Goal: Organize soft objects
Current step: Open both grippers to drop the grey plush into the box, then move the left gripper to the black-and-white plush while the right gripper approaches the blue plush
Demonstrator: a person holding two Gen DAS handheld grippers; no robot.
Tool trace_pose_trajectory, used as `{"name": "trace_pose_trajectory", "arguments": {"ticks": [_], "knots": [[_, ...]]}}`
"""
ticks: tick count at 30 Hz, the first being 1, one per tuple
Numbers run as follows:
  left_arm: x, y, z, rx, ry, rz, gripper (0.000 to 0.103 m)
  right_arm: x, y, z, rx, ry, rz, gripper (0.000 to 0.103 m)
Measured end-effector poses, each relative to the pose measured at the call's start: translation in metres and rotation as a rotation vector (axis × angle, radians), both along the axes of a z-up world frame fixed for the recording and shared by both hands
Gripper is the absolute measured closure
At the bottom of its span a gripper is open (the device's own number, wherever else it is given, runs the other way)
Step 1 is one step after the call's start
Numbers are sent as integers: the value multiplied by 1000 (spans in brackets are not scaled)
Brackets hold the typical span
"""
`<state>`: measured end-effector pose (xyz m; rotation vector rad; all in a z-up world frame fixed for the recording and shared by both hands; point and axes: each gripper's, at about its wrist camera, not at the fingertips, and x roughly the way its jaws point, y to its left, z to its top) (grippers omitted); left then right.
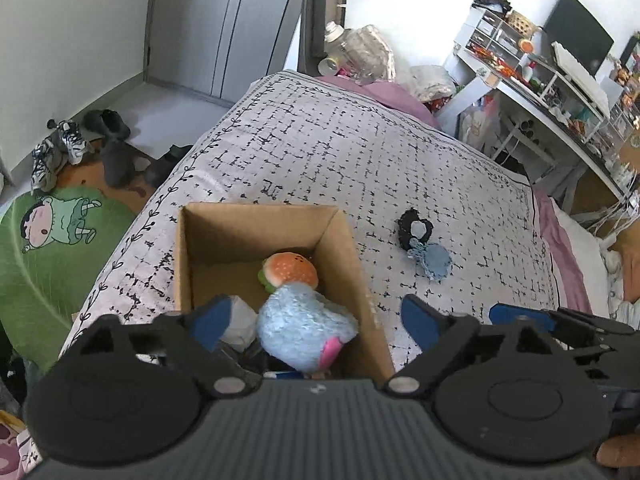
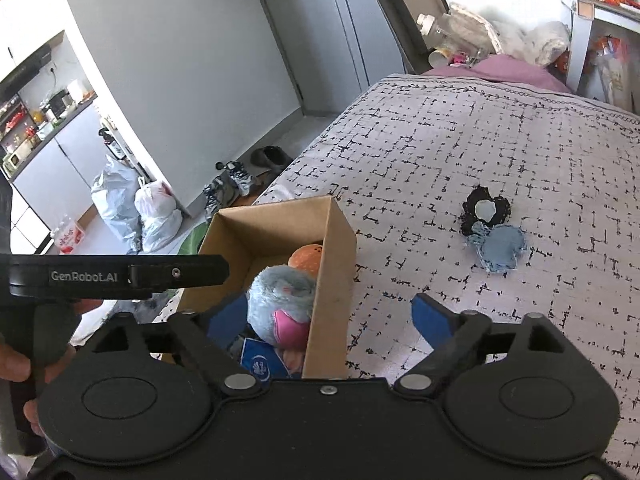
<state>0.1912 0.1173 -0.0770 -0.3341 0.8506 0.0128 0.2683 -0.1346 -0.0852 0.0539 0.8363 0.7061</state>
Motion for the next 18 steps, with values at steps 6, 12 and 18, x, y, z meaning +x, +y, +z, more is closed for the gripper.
{"name": "trace_pose_trajectory", "arguments": {"ticks": [6, 12, 18], "knots": [[4, -16, 4, 33, 28, -26, 0, 5, -19, -6, -2, -2, -18, 0], [11, -34, 7, 67, 55, -61, 0, 17, -42, -16, 10, 25, -58, 0], [28, -52, 13, 84, 67, -86, 0, 34, -64, -24, 32, 35, -77, 0]]}}
